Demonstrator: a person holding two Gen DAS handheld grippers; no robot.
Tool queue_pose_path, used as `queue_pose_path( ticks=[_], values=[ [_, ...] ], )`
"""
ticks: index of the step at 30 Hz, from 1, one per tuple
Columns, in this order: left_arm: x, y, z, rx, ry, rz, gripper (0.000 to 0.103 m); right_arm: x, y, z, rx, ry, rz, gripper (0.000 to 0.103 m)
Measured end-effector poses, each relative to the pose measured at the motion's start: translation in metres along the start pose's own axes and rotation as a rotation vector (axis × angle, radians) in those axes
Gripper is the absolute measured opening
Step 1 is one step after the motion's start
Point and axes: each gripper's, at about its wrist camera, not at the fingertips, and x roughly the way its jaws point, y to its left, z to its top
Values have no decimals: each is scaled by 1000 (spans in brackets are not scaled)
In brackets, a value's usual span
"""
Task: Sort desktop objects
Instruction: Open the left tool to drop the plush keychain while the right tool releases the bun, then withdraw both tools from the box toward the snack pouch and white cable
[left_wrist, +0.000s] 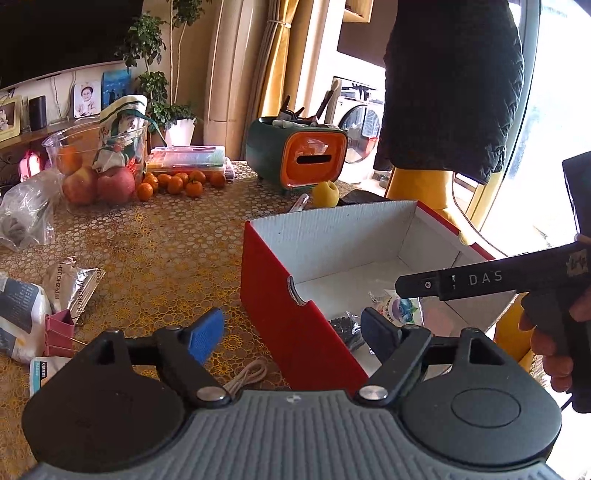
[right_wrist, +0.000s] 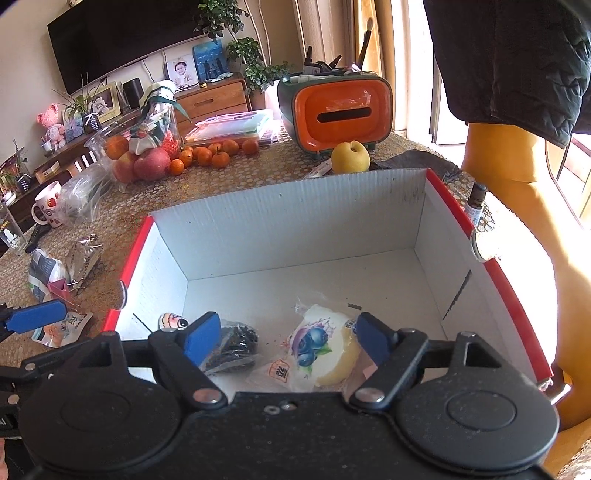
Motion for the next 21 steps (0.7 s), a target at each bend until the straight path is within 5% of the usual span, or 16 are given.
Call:
queue_pose_path(
  ticks=[21],
  values=[
    [-109, 67, -27, -88, -93, 60, 81, -85, 132, -17, -196, -122, 148, 81]
  ],
)
